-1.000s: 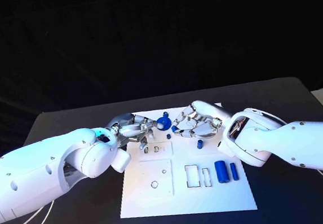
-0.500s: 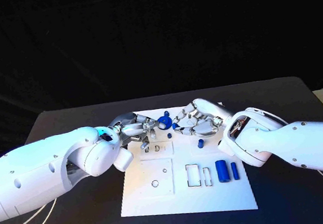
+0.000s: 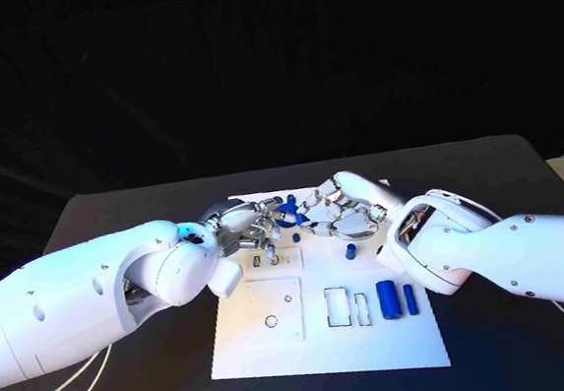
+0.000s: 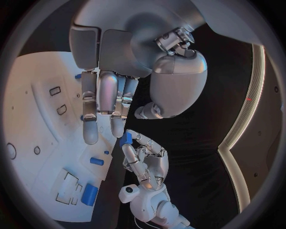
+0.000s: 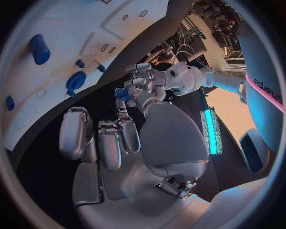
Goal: Assemble the parts on the task board
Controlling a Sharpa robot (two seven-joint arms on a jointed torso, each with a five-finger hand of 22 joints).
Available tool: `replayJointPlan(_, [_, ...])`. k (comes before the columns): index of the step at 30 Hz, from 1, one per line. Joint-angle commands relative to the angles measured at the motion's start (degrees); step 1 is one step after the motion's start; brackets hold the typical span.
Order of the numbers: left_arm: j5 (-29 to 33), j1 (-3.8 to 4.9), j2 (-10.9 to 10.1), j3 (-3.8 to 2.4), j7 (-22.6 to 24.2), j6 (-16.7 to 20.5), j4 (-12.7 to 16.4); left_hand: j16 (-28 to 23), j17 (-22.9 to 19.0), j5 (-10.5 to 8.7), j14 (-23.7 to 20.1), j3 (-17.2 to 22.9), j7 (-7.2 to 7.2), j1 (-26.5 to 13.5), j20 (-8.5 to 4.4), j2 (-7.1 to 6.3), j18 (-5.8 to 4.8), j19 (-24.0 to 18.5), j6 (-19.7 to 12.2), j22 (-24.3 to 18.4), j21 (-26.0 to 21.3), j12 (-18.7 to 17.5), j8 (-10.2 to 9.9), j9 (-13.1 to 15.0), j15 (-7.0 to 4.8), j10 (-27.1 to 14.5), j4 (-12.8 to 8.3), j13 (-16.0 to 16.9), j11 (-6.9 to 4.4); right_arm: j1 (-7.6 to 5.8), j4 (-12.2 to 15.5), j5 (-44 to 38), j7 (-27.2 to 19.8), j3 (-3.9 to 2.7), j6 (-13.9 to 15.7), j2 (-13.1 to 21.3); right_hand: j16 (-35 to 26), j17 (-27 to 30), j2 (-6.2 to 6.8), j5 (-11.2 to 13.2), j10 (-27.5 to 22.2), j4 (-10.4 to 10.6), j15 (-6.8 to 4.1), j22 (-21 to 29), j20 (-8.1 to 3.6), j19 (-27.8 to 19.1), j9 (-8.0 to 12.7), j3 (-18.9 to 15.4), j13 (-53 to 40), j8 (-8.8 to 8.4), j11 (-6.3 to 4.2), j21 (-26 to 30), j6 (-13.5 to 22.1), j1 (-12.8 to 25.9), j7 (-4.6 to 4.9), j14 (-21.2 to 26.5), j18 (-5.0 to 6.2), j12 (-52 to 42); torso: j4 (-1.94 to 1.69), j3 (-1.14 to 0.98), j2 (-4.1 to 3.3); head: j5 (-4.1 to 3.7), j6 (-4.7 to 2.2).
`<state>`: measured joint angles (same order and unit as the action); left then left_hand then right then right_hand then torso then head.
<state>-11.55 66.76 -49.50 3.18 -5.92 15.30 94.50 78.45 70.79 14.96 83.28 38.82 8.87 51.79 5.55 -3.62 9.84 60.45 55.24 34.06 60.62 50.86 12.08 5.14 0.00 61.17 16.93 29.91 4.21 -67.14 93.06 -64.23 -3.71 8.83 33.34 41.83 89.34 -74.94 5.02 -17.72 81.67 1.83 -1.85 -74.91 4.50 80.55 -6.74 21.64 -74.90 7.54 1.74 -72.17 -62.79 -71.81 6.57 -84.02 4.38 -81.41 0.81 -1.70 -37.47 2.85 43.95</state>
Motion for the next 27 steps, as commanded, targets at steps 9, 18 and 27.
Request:
replayJointPlan(9, [8.2,-0.08,1.0,-0.01,-0.4,0.4,-0.3,4.5,6.3,-0.03,2.7,-1.0,-0.78,-6.9,-0.43,2.42,-1.10,5.2,1.1,8.2,5.3,2.9,-0.2,-0.4,-0.45,1.6,0.0,1.5,-0.75,0.22,1.4,-2.2,-2.6,-0.29,3.8,0.1,0.4,-14.6,-0.13,-0.2,0.3,0.0,0.12,-6.1,-0.01,0.2,0.0,-0.4,-4.3,0.38,0.30,-0.2,-0.2,-0.3,0.03,-5.9,-0.50,-0.2,0.04,0.02,0.01,0.00,-0.06])
replayJointPlan(18, [9.4,-0.12,1.4,0.00,-0.6,-0.4,-0.4,6.3,9.0,0.02,3.7,0.5,-1.12,-9.7,-0.67,2.64,-1.73,7.2,1.9,12.1,8.0,6.2,0.1,-0.5,-0.71,3.8,0.0,5.5,-1.06,0.29,1.7,-2.3,-3.1,-0.38,4.2,0.0,0.4,-14.6,-0.13,-0.2,0.3,0.0,0.12,-6.1,-0.01,0.2,0.0,-0.4,-4.3,0.38,0.30,-0.2,-0.2,-0.3,0.03,-5.9,-0.50,-0.2,0.00,0.05,-0.03,-0.06,-0.24])
replayJointPlan(27, [11.9,-0.13,1.8,0.00,0.2,-2.6,-0.3,8.2,12.4,0.01,4.8,2.4,-1.83,-12.4,-1.13,3.08,-2.10,8.3,3.7,14.5,9.7,11.0,0.4,-0.5,-1.27,8.0,0.0,12.6,-1.73,0.32,1.6,-2.4,-3.3,-0.42,4.2,-0.4,0.4,-14.6,-0.07,-0.2,0.3,0.0,0.13,-6.2,0.00,0.3,0.0,-0.5,-4.3,0.37,0.31,-0.2,-0.2,-0.3,0.04,-5.9,-0.51,-0.2,0.01,0.05,-0.01,-0.10,-0.44])
